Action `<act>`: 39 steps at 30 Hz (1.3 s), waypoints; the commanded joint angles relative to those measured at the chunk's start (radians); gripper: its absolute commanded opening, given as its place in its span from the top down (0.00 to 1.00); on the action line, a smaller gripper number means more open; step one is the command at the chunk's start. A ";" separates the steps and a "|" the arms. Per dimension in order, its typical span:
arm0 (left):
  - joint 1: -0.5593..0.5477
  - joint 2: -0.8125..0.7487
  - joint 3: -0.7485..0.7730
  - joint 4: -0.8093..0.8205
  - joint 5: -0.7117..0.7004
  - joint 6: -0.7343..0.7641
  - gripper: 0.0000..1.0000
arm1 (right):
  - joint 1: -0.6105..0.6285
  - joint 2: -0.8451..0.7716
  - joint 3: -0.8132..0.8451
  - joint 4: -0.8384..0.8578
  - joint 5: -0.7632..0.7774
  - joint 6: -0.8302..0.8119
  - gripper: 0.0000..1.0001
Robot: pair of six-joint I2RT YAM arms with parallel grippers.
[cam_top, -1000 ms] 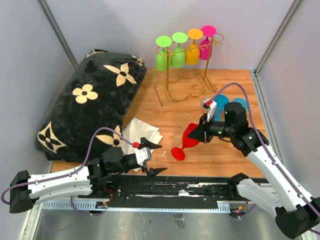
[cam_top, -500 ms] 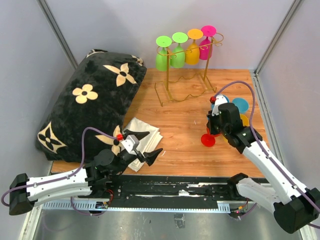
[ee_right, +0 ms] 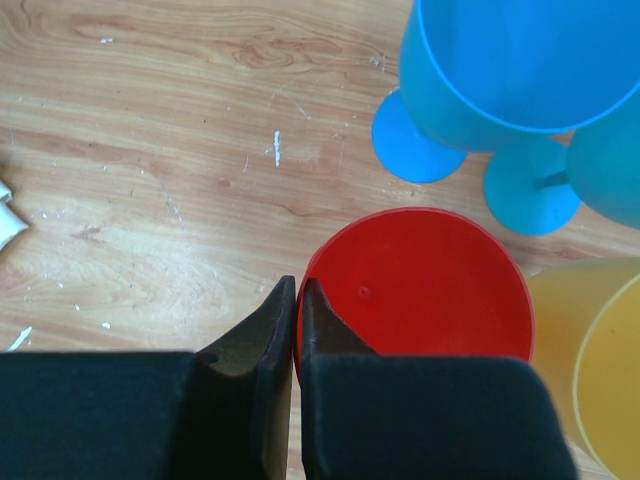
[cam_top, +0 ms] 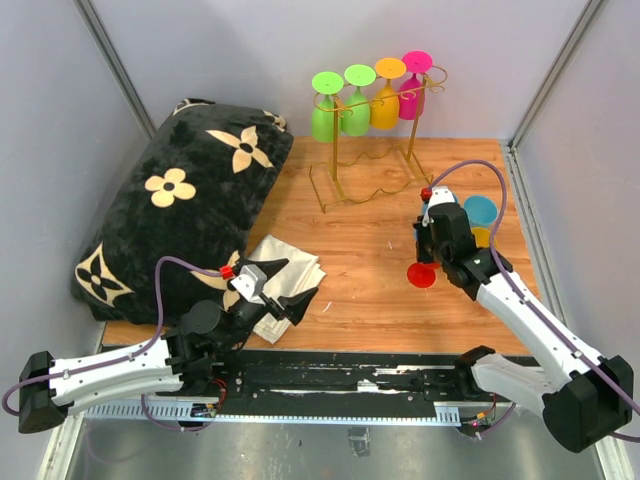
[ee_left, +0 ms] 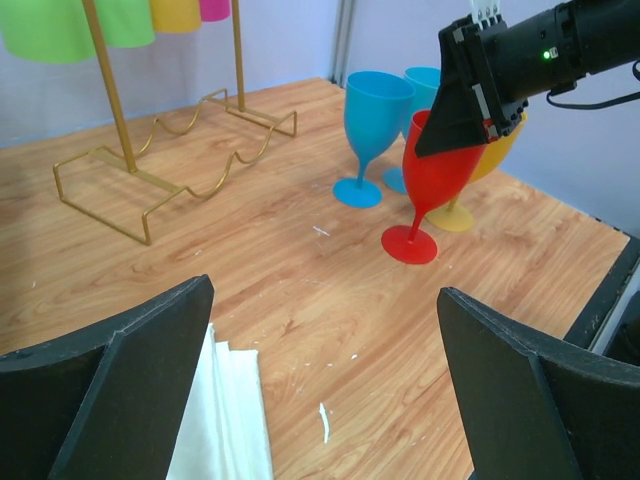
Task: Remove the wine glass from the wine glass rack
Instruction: Place the wine glass at the center of the board.
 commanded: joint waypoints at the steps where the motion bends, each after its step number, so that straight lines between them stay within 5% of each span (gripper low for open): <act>1: -0.001 -0.003 0.005 -0.024 -0.017 -0.011 0.00 | 0.011 0.023 -0.012 0.030 0.071 0.052 0.96; 24: 0.000 0.032 0.031 -0.040 0.016 0.023 0.00 | 0.002 0.081 -0.027 0.058 0.150 0.110 0.93; 39: -0.001 0.048 0.038 -0.031 0.023 0.025 0.00 | 0.002 0.035 -0.063 0.095 0.196 0.114 0.82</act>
